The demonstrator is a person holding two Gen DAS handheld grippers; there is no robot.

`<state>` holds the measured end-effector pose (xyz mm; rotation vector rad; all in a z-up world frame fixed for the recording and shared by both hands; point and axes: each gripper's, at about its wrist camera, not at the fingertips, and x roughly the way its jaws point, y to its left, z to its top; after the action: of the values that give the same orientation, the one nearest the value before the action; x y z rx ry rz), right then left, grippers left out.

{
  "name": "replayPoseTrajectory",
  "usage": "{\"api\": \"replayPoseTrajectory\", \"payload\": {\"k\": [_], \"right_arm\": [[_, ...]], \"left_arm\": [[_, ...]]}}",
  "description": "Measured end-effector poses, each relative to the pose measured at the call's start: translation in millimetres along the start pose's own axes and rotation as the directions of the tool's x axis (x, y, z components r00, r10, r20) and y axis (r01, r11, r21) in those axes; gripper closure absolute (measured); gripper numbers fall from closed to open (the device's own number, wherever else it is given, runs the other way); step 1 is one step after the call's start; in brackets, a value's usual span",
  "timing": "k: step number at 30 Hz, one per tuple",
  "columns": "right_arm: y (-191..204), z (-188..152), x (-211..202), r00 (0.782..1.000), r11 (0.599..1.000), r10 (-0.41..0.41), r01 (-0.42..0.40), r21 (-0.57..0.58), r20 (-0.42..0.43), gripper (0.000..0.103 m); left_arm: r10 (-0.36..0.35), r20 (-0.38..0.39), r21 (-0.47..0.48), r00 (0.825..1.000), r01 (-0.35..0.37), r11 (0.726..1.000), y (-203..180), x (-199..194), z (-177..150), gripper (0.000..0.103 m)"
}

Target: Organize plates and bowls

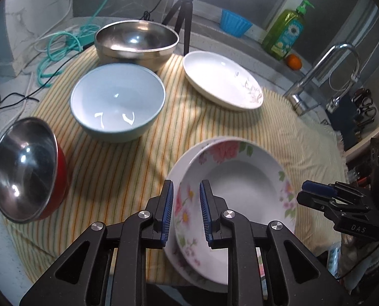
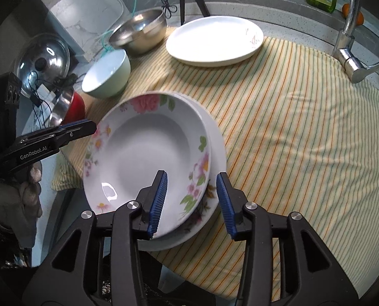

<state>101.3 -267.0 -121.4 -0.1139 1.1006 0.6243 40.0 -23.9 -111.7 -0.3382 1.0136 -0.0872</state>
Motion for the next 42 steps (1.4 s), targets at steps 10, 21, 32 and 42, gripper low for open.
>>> {"api": "replayPoseTrajectory", "payload": {"k": [10, 21, 32, 42], "right_arm": [[-53.7, 52.6, -26.4, 0.994, 0.995, 0.01, -0.02, 0.096, 0.112, 0.061], [-91.9, 95.0, -22.0, 0.991, 0.994, 0.025, -0.039, 0.101, 0.134, 0.061], [-113.3, 124.2, 9.4, 0.994, 0.991, 0.034, -0.047, 0.127, 0.101, 0.061], [-127.5, 161.5, 44.5, 0.996, 0.988, 0.051, -0.062, 0.145, 0.077, 0.061]], "left_arm": [[-0.035, 0.067, -0.049, 0.997, 0.038, 0.998, -16.3, 7.3, 44.8, 0.084], [-0.043, 0.094, -0.158, 0.995, 0.057, 0.986, -28.2, 31.6, 77.7, 0.084], [0.053, 0.041, -0.189, 0.998, -0.044, 0.981, -28.6, 74.7, 111.3, 0.084], [0.101, -0.02, -0.217, 0.995, -0.103, 0.971, -20.4, 106.7, 132.5, 0.084]]}}
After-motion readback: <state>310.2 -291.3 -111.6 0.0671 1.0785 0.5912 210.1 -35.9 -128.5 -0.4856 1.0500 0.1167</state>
